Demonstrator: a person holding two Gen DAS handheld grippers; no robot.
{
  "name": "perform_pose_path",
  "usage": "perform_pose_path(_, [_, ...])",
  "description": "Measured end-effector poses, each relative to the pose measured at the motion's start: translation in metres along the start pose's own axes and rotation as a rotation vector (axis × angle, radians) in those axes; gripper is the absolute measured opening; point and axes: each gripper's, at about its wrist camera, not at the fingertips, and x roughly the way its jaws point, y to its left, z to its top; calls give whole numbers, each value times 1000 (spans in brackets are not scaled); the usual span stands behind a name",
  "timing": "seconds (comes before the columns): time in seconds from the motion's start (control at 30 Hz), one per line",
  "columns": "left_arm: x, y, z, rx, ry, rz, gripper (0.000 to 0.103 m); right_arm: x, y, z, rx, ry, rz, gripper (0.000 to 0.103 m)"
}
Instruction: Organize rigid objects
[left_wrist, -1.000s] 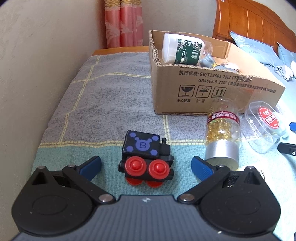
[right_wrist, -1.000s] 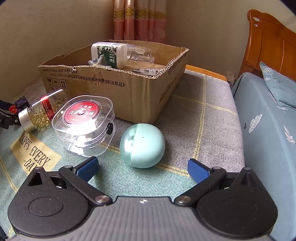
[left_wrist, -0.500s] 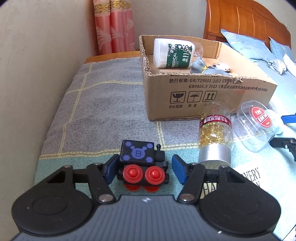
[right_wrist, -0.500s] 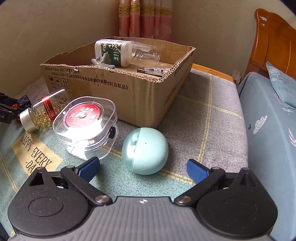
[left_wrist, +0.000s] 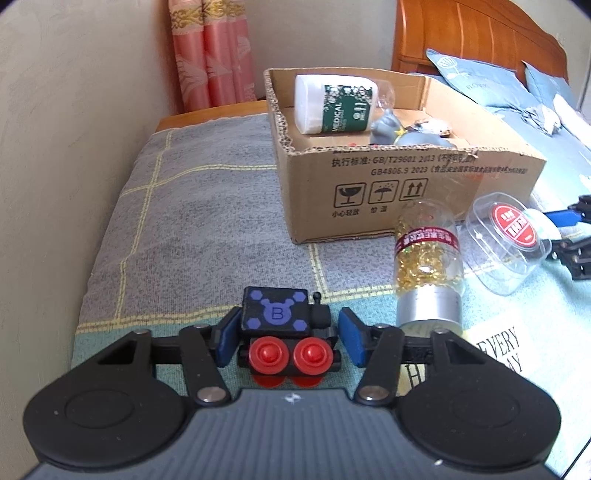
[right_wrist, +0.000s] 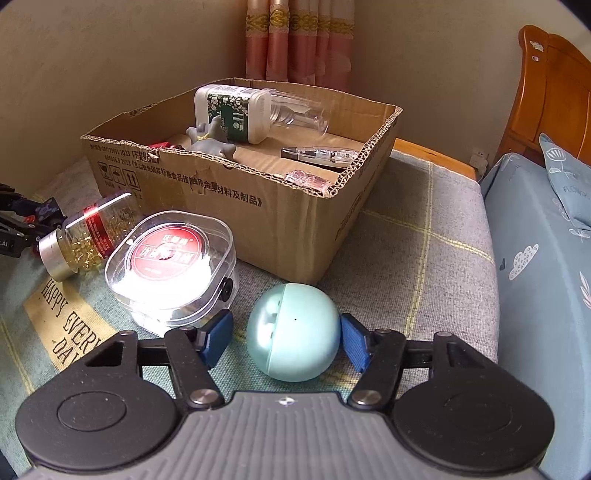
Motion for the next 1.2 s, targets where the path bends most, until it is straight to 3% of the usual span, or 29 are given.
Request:
perform_pose_path(0.33, [-8,-4,5,27,35,-22,50,-11,-4,3,-9,36,-19,58])
perform_pose_path(0.63, [-32,-11,15,49,10,-40,50,-38,-8,11,-20,22,0,58])
perform_pose_path(0.83, [-50,-17,33,76,-48,-91,50,-57,-7,27,-48,-20,12,58])
perform_pose_path(1.2, [-61,-35,94,163,-165,-105,50,-66,-3,83,-89,-111,32,58])
